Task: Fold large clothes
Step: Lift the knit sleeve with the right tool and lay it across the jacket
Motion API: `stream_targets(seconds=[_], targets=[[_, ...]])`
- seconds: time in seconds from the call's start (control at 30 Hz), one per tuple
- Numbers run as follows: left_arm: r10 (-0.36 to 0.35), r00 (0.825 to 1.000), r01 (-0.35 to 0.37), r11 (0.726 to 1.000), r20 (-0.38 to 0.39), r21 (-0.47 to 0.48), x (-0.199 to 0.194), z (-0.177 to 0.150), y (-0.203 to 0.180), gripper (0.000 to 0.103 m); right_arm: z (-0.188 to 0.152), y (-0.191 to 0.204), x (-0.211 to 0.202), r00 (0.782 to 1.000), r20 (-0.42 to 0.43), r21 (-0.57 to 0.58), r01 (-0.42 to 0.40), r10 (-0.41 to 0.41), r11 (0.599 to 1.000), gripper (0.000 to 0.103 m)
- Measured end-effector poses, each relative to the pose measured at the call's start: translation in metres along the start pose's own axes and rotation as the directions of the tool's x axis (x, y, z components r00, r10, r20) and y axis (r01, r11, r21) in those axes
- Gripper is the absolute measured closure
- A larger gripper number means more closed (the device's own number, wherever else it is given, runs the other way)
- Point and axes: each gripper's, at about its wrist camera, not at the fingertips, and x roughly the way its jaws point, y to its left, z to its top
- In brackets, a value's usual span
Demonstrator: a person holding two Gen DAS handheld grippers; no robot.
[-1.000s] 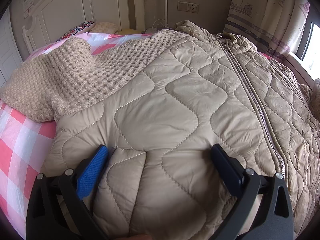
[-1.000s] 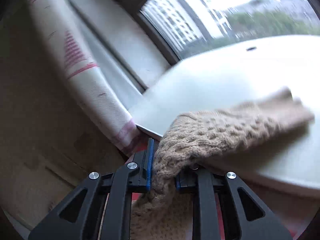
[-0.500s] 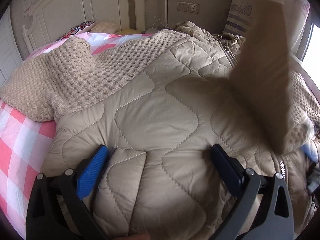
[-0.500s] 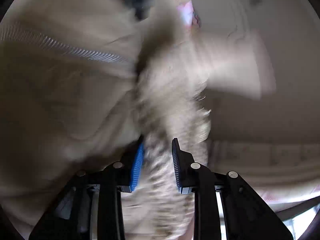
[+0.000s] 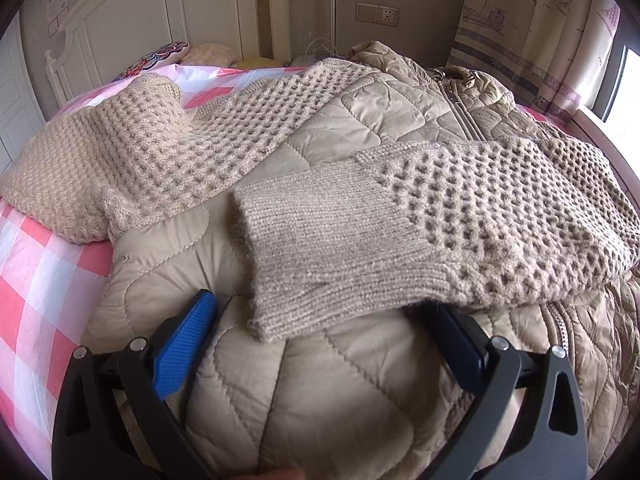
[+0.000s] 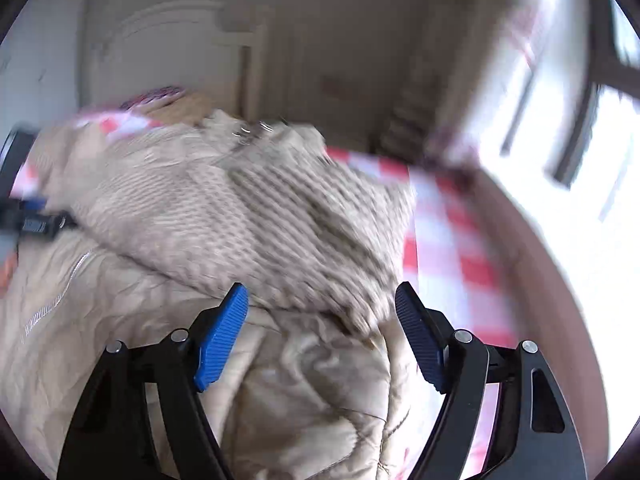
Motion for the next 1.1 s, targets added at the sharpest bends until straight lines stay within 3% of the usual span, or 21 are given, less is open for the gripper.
stream_targets(seconds=[0.07,0.1,0.13,0.2,0.37,0.43,0.5,0.53,0.63,0.7,0.8,0.93,1.03,1.07,1.1], targets=[[-0.013,1.000,0.013,1.000,0.005,-0.010,-0.001,-0.001,0.001,0.002,-0.005,-0.007,0.022,0.986,-0.161,0.065,0.049,-0.038,0.997,0.029],[-0.019,1.000,0.019,1.000,0.008,-0.014,-0.002,-0.001,0.003,0.002,-0.005,-0.014,0.029,0.979,-0.200,0.118,0.051,-0.026,0.992,0.030],[-0.026,1.000,0.026,0.999,0.011,-0.024,-0.003,-0.001,0.004,0.002,-0.002,-0.017,0.034,0.980,-0.198,0.168,0.033,0.001,0.985,0.030],[-0.038,0.999,0.039,0.998,0.017,-0.042,-0.003,0.000,0.008,0.002,0.004,-0.018,0.021,0.984,-0.172,0.181,0.084,-0.053,0.980,0.030],[-0.036,0.999,0.036,0.998,0.017,-0.046,-0.003,0.001,0.008,0.002,0.036,0.020,-0.009,0.997,0.012,0.056,0.074,-0.075,0.996,0.028],[-0.035,0.999,0.036,0.998,0.017,-0.046,-0.003,0.001,0.008,0.002,0.046,0.039,0.002,0.996,0.005,-0.031,0.085,-0.084,0.996,0.026],[-0.038,0.999,0.039,0.998,0.016,-0.046,-0.003,0.000,0.009,0.002,0.049,0.039,0.032,0.992,-0.093,-0.061,0.085,-0.090,0.995,0.025],[-0.036,0.999,0.037,0.998,0.012,-0.042,-0.002,0.000,0.009,0.002,0.048,0.034,0.050,0.983,-0.164,-0.050,0.080,-0.087,0.996,0.021],[0.015,1.000,-0.015,1.000,-0.010,0.027,0.000,-0.001,-0.001,0.002,0.044,0.010,0.069,0.986,-0.164,0.096,0.015,0.001,0.995,0.014],[0.018,1.000,-0.018,0.999,-0.006,0.030,-0.002,-0.003,-0.001,0.002,0.049,0.007,0.064,0.984,-0.180,0.121,0.029,-0.007,0.992,0.014],[0.004,1.000,-0.004,1.000,-0.011,0.016,0.000,-0.002,0.002,0.002,0.065,0.014,0.052,0.991,-0.130,0.057,0.047,-0.039,0.997,0.014],[0.007,1.000,-0.007,1.000,-0.008,0.014,0.000,-0.003,0.002,0.002,0.102,0.003,0.056,0.998,-0.031,0.068,0.058,-0.056,0.996,0.014],[0.002,1.000,-0.002,1.000,-0.007,0.011,0.000,-0.004,0.003,0.002,0.116,-0.016,0.106,0.991,-0.131,0.163,0.014,0.008,0.986,0.014],[0.002,1.000,-0.002,1.000,-0.007,0.011,0.000,-0.003,0.003,0.002,0.111,-0.024,0.132,0.971,-0.233,0.219,-0.004,0.057,0.976,0.013],[0.000,1.000,0.000,1.000,-0.007,0.010,0.000,-0.003,0.003,0.002,0.107,-0.028,0.148,0.957,-0.277,0.251,-0.010,0.082,0.968,0.009]])
